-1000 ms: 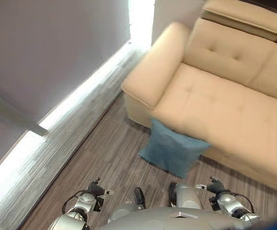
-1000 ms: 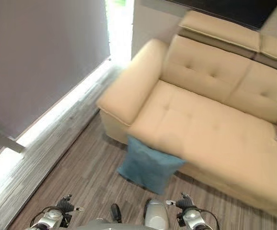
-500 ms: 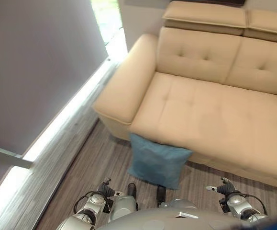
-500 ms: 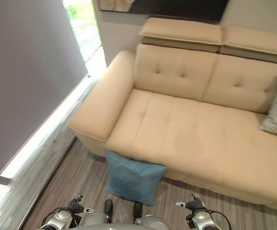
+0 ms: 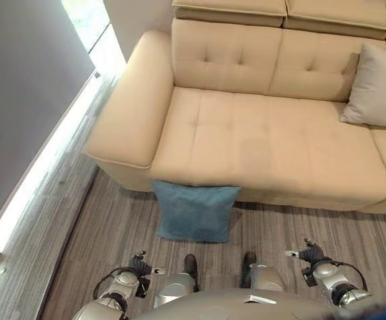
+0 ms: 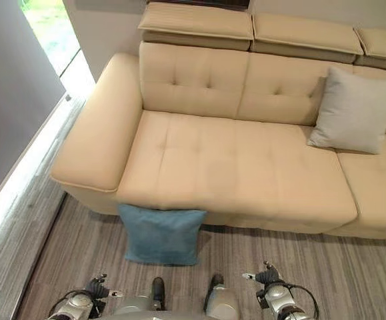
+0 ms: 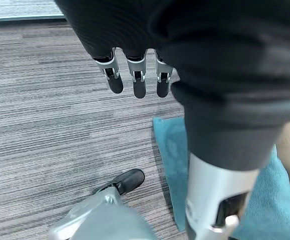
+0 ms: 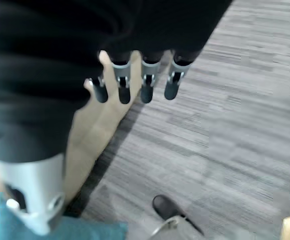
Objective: Pick up all the scattered cushions and arrange them neatly on the sofa.
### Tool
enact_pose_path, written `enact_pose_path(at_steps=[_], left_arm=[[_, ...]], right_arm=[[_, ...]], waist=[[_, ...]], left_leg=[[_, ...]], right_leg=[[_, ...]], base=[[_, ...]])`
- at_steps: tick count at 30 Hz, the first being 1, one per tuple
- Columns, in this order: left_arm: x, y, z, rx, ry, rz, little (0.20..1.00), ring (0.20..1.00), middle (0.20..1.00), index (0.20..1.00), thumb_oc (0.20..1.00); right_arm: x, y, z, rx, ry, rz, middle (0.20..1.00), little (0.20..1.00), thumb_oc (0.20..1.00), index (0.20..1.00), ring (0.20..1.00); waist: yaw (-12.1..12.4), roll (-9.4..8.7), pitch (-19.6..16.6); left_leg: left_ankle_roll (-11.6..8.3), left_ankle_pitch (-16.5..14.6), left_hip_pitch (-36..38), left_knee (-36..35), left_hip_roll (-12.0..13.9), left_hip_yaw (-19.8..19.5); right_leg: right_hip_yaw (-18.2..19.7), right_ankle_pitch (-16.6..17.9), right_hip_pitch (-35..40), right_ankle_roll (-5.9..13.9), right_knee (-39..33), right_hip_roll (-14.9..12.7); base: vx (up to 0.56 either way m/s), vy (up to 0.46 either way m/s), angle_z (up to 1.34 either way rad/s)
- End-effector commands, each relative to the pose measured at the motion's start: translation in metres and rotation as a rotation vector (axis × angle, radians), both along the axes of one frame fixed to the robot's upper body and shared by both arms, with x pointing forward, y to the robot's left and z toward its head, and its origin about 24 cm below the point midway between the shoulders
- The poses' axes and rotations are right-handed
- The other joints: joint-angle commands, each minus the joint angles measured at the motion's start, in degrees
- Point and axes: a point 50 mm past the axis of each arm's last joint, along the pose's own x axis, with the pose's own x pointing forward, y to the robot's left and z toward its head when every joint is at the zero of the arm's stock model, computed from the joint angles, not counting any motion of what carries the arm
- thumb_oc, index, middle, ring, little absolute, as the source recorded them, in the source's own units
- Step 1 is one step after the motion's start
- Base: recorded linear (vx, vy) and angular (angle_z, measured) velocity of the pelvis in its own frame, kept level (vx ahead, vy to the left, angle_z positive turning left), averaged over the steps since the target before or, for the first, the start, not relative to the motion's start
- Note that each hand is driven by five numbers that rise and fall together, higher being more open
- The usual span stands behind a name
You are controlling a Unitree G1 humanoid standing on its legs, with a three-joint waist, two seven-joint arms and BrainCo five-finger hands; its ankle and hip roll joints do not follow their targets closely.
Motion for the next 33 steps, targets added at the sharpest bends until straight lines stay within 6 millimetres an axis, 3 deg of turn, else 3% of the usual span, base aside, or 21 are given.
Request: enact_pose_path(at_steps=[1,7,8,12,13,16,17,19,21,23,25,28,30,31,33], left_arm=[[0.005,-0.004,0.000,0.009,-0.019,-0.021,1.000,1.000,1.000,1.000,1.000],[0.012,-0.008,0.002,0.003,-0.044,-0.033,1.000,1.000,1.000,1.000,1.000],[0.021,-0.006,0.005,0.009,-0.073,-0.025,1.000,1.000,1.000,1.000,1.000],[0.015,-0.009,0.002,-0.001,-0.052,-0.029,1.000,1.000,1.000,1.000,1.000],[0.012,-0.015,0.000,-0.019,-0.039,-0.040,1.000,1.000,1.000,1.000,1.000],[0.017,-0.022,0.000,-0.038,-0.050,-0.052,1.000,1.000,1.000,1.000,1.000],[0.020,-0.027,-0.001,-0.052,-0.057,-0.064,1.000,1.000,1.000,1.000,1.000],[0.022,-0.029,0.000,-0.055,-0.061,-0.068,1.000,1.000,1.000,1.000,1.000],[0.030,-0.032,0.002,-0.057,-0.088,-0.080,1.000,1.000,1.000,1.000,1.000],[0.034,-0.035,0.003,-0.064,-0.094,-0.095,1.000,1.000,1.000,1.000,1.000],[0.045,-0.027,0.010,-0.041,-0.132,-0.100,1.000,1.000,1.000,1.000,1.000],[0.043,-0.011,0.013,-0.008,-0.138,-0.063,1.000,1.000,1.000,1.000,1.000],[0.038,-0.006,0.012,0.004,-0.123,-0.045,1.000,1.000,1.000,1.000,1.000],[0.031,-0.004,0.010,0.001,-0.108,-0.030,1.000,1.000,1.000,1.000,1.000],[0.026,-0.006,0.008,-0.007,-0.097,-0.032,1.000,1.000,1.000,1.000,1.000]], right_arm=[[0.009,-0.011,0.007,-0.046,-0.040,0.009,1.000,1.000,1.000,1.000,1.000],[0.016,-0.014,0.012,-0.052,-0.081,-0.002,1.000,1.000,1.000,1.000,1.000],[0.029,-0.010,0.016,-0.048,-0.117,0.023,1.000,1.000,1.000,1.000,1.000],[0.022,-0.010,0.013,-0.043,-0.101,0.015,1.000,1.000,1.000,1.000,1.000],[0.017,-0.013,0.012,-0.036,-0.099,-0.014,1.000,1.000,1.000,1.000,1.000],[0.015,-0.018,0.013,-0.038,-0.096,-0.035,1.000,1.000,1.000,1.000,1.000],[0.015,-0.021,0.014,-0.043,-0.096,-0.042,1.000,1.000,1.000,1.000,1.000],[0.016,-0.023,0.014,-0.050,-0.095,-0.041,1.000,1.000,1.000,1.000,1.000],[0.017,-0.025,0.016,-0.061,-0.092,-0.030,1.000,1.000,1.000,1.000,1.000],[0.018,-0.025,0.016,-0.057,-0.093,-0.031,1.000,1.000,1.000,1.000,1.000],[0.026,-0.018,0.017,-0.034,-0.118,-0.044,1.000,1.000,1.000,1.000,1.000],[0.030,-0.013,0.017,-0.016,-0.140,-0.051,1.000,1.000,1.000,1.000,1.000],[0.030,-0.012,0.017,-0.013,-0.139,-0.046,1.000,1.000,1.000,1.000,1.000],[0.030,-0.013,0.017,-0.020,-0.142,-0.032,1.000,1.000,1.000,1.000,1.000],[0.029,-0.015,0.017,-0.025,-0.139,-0.028,1.000,1.000,1.000,1.000,1.000]], waist=[[-0.03,-0.79,-0.70],[-0.62,-0.36,-0.36],[-0.97,0.48,1.30],[-1.64,0.52,0.27],[-2.51,0.75,-0.04],[-3.04,0.60,0.69],[-3.11,0.41,1.18],[-3.22,0.36,1.35],[-2.43,0.09,1.17],[-2.34,0.83,1.04],[-2.43,-0.14,1.52],[-2.06,-0.07,1.59],[-1.73,0.29,1.34],[-1.08,0.99,0.88],[-1.48,1.16,0.41]], left_leg=[[-2.67,-7.63,-1.77,6.17,-1.66,0.30],[-2.77,-7.17,-2.11,5.27,-1.43,0.23],[-2.61,-6.60,-3.32,5.49,-0.80,0.25],[-3.46,-6.56,-3.54,6.53,-1.23,-0.43],[-4.37,-6.96,-3.38,7.70,-0.97,-1.08],[-5.28,-8.33,-5.55,13.63,-0.80,-1.36],[-5.88,-8.59,-7.38,17.38,-0.34,-2.29],[-6.32,-8.16,-8.23,17.80,1.19,-2.18],[-7.55,-4.89,-10.41,14.08,5.90,-4.74],[-8.33,-5.01,-10.13,12.54,4.61,-9.78],[-6.61,-8.43,-11.91,16.33,2.36,-6.56],[-4.83,-9.99,-11.14,16.87,2.20,-3.63],[-3.92,-10.12,-9.35,15.53,1.71,-2.60],[-3.14,-9.74,-6.57,12.74,0.51,-1.88],[-2.73,-9.18,-4.18,10.15,-1.50,-1.79]], right_leg=[[1.33,4.79,-1.93,-1.48,-5.59,2.00],[1.96,4.88,-2.66,-1.35,-5.90,2.53],[0.83,3.88,-6.69,-1.80,-0.36,2.91],[2.69,2.55,-3.91,-3.37,-3.73,4.71],[4.27,2.11,-2.71,-4.07,-5.13,5.96],[4.02,1.54,-1.71,-5.18,-5.54,6.13],[4.32,0.99,-0.91,-5.70,-5.59,5.81],[4.15,0.60,-0.48,-5.65,-5.78,5.51],[4.75,-0.30,0.63,-4.51,-6.12,4.39],[6.42,-0.89,0.61,-4.16,-4.82,3.41],[8.28,2.57,-2.52,-1.90,-3.75,-0.62],[7.44,3.74,-4.79,-1.90,-0.42,-1.80],[5.79,3.11,-5.01,-2.61,2.29,-1.53],[3.02,1.81,-4.86,-3.33,4.53,0.15],[4.28,-0.33,-5.36,-4.16,3.86,5.20]], base=[[0.02,-0.043,0.17],[-0.03,-0.057,-0.04],[-0.14,-0.066,-0.21],[0.01,-0.134,0.08],[0.11,-0.173,0.34],[0.05,-0.059,0.57],[0.08,0.052,0.43],[0.09,0.097,0.14],[0.25,0.267,0.07],[0.31,0.474,-0.28],[0.22,0.584,-1.08],[0.11,0.329,-1.06],[0.15,0.263,-0.50],[0.18,0.265,-0.18],[0.19,0.173,-0.27]])
